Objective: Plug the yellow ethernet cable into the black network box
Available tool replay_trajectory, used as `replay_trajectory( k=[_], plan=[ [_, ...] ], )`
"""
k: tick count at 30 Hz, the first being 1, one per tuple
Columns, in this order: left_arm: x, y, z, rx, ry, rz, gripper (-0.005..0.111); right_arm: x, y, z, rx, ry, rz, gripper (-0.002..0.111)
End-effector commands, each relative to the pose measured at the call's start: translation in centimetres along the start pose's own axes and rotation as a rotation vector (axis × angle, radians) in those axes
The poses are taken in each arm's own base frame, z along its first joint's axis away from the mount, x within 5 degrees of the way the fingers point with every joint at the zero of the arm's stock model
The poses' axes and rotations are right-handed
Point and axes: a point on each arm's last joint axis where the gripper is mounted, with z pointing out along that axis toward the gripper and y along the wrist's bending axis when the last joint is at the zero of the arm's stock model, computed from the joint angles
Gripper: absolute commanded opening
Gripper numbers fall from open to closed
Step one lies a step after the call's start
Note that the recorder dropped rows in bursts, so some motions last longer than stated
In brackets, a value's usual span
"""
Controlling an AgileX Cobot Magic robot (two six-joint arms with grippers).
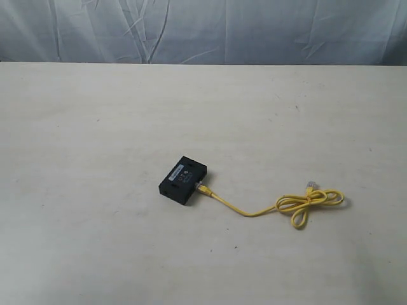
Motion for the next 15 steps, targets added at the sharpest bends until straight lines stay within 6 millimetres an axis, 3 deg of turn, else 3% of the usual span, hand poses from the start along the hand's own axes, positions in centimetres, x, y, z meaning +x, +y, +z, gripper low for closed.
replay_trajectory(
  k=[1,15],
  plan=[
    [2.35,-0.78,0.8,0.0,0.025,-0.002,0.0,-0.1,-0.03,-0.03,0.006,-0.019,0.002,-0.001],
    [2.18,-0.78,0.8,-0.001,0.007,-0.025,0.0,-0.1,-0.03,-0.03,0.006,-0.019,0.002,-0.001]
  ],
)
